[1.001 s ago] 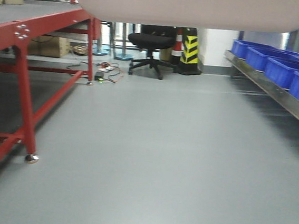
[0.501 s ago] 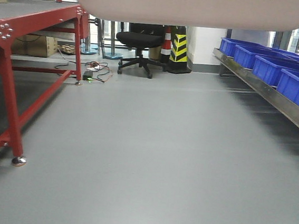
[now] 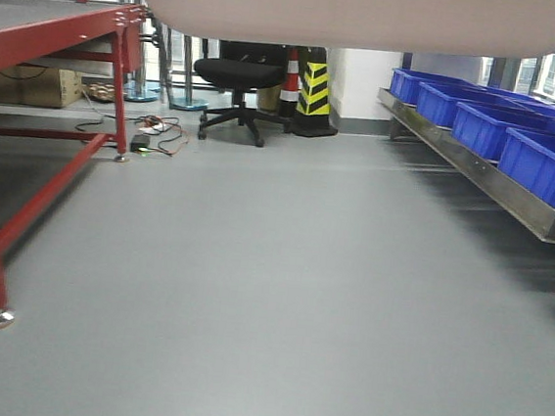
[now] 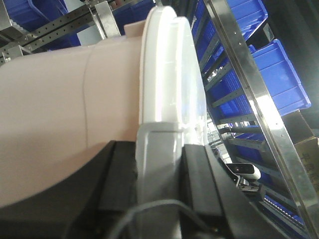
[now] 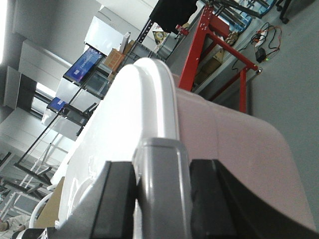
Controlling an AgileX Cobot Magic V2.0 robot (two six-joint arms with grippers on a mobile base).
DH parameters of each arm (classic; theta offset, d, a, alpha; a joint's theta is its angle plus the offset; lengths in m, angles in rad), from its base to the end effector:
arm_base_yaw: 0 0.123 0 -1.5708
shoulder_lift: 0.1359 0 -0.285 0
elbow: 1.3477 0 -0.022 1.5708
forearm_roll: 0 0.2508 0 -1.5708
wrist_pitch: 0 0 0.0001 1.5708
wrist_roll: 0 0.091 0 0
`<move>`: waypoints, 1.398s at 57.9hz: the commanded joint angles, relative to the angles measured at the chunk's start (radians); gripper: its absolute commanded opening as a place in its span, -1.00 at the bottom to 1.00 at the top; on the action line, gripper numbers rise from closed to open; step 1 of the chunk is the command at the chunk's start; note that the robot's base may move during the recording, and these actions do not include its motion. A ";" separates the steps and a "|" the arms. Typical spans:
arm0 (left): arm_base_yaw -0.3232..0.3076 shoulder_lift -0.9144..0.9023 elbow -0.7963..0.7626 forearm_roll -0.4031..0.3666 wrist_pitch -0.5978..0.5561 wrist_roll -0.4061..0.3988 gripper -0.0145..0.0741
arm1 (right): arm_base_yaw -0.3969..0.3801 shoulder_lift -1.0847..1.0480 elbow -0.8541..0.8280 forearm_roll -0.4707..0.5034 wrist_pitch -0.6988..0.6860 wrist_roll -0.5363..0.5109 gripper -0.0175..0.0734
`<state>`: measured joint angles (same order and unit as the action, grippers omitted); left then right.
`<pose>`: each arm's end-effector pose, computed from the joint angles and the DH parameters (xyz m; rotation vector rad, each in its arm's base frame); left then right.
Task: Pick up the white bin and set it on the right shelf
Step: 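Hold the bin raised while the base drives to the steel shelving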
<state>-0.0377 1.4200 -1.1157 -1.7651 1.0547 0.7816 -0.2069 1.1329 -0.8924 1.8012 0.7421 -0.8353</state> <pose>0.2893 -0.0887 0.3807 -0.0098 1.7778 -1.6508 0.2421 0.0104 0.3822 0.4079 1.6084 1.1901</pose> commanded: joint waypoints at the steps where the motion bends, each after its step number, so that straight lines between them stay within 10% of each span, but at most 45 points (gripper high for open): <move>1: -0.033 -0.046 -0.036 -0.120 0.269 0.025 -0.96 | 0.022 -0.026 -0.032 0.090 0.127 -0.012 -0.48; 81: -0.033 -0.046 -0.036 -0.120 0.269 0.025 -0.96 | 0.022 -0.026 -0.032 0.090 0.127 -0.012 -0.48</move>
<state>-0.0377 1.4200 -1.1157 -1.7651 1.0547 0.7816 -0.2069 1.1329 -0.8924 1.8012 0.7414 -0.8353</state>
